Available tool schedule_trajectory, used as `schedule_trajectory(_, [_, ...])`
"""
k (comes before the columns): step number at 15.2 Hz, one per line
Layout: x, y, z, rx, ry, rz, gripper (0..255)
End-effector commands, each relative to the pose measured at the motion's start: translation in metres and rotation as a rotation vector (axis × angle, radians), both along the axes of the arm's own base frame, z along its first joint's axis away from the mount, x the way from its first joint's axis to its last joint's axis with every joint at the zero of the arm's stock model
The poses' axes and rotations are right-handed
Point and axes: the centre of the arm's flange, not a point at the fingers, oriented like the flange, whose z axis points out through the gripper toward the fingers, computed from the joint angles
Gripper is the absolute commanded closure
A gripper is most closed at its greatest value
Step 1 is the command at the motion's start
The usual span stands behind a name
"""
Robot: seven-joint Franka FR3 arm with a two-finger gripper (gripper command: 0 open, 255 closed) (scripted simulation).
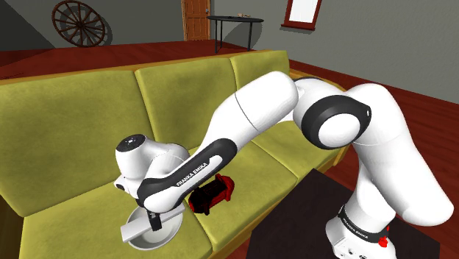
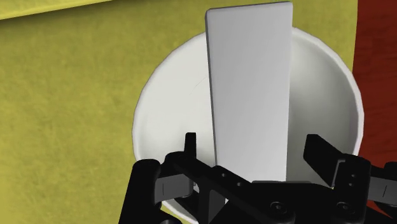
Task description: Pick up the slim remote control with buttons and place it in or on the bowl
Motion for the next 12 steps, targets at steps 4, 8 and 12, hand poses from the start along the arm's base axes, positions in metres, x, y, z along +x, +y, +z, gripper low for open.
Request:
schedule_trajectory(4, [0.000,0.000,0.040,0.000,0.000,0.000,0])
schedule_trajectory(8, [-0.001,0.001,0.050,0.000,0.000,0.000,0])
schedule_trajectory(12, [-0.001,0.001,0.050,0.000,0.000,0.000,0])
